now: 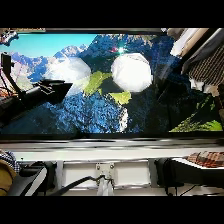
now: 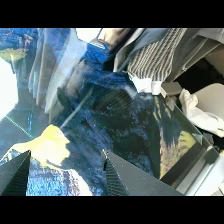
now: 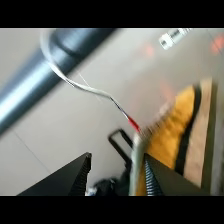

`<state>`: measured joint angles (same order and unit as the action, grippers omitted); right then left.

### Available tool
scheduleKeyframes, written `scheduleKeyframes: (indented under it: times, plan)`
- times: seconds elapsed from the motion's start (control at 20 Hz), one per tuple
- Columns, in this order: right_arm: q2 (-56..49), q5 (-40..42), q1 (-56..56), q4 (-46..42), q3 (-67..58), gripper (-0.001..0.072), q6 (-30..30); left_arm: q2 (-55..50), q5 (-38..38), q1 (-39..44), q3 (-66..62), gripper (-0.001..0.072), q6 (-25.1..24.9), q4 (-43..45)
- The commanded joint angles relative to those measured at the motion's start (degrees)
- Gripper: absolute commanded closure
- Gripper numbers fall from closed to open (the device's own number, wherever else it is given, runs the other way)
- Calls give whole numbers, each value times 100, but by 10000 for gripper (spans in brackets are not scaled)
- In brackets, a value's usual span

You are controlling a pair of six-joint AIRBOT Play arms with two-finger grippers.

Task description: Fold the clothes and pants, and hang the long-sleeved shirts on hangers.

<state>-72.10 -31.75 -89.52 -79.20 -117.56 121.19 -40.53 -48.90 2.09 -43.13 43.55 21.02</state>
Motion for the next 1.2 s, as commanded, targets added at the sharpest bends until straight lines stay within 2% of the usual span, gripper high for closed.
scheduleKeyframes:
  times: [0.0, 0.35, 0.5, 0.55, 0.65, 0.75, 0.85, 0.9, 1.05, 1.15]
  plan:
    - [210, 286, -7, 273, -7, 308, -7, 0, 0, 4, 2, 224, -2, 4]
    - [804, 157, -7, 2323, -7, 309, -9, 0, 4, 2, 2, 224, -2, 2]
    - [1134, -835, 142, 3950, -7, 311, -140, 2, 254, 2, -4, 223, -7, 2]
    - [1279, -1370, 306, 4435, -7, 317, -415, 17, 393, -22, -48, 223, -4, 33]
    - [1530, -2352, 988, 5108, -7, 367, -1633, 22, 407, -42, -398, 223, 0, 245]
    - [1714, -3161, 2087, 5174, -4, 367, -2859, 15, 387, -35, -1067, 223, 120, 730]
    - [1755, -3768, 3281, 5139, -4, 367, -3657, -4, 380, -35, -1856, 225, 459, 1386]
    - [1735, -3971, 3873, 5049, 4, 367, -3838, -15, 321, -35, -2218, 245, 708, 1797]
    - [1744, -4229, 5539, 4806, 544, 367, -4251, -149, -240, -35, -3038, 245, 1268, 2949]
    - [1746, -4505, 6666, 3873, 1058, 366, -4271, -186, -662, -35, -3195, 245, 1593, 3263]
